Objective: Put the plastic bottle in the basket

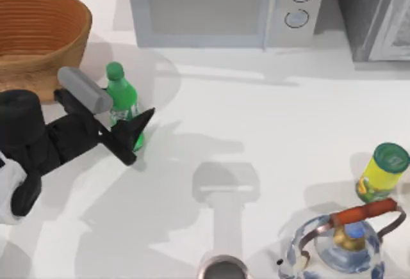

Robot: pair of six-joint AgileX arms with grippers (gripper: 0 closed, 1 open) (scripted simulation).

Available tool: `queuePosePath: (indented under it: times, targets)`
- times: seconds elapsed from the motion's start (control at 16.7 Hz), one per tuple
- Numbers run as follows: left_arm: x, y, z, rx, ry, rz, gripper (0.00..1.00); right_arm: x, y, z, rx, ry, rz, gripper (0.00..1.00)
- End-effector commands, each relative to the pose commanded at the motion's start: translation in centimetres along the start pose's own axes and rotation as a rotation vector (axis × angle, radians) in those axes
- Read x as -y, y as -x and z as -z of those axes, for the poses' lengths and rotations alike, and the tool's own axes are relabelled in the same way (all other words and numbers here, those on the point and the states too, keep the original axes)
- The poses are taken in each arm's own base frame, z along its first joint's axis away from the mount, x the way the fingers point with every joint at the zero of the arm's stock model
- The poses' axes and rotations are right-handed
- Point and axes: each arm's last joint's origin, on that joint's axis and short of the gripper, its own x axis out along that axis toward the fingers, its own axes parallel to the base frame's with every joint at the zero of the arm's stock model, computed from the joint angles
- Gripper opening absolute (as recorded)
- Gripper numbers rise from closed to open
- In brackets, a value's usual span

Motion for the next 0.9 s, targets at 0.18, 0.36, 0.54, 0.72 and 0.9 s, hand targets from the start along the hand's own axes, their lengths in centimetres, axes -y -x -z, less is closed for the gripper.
queuePosePath:
  times: [0.18,0.36,0.54,0.72,0.9]
  targets:
    - [0.0,0.0,0.0,0.0,0.0,0.0,0.25,0.0,0.0,0.0,0.0,0.0,0.0,1.0]
    - [0.0,0.0,0.0,0.0,0.0,0.0,0.02,0.0,0.0,0.0,0.0,0.0,0.0,1.0]
    - [0.0,0.0,0.0,0.0,0.0,0.0,0.0,0.0,0.0,0.0,0.0,0.0,0.0,1.0]
    - [0.0,0.0,0.0,0.0,0.0,0.0,0.0,0.0,0.0,0.0,0.0,0.0,0.0,1.0]
    - [-0.01,0.04,0.01,-0.001,0.0,-0.001,0.0,0.0,0.0,0.0,0.0,0.0,0.0,1.0]
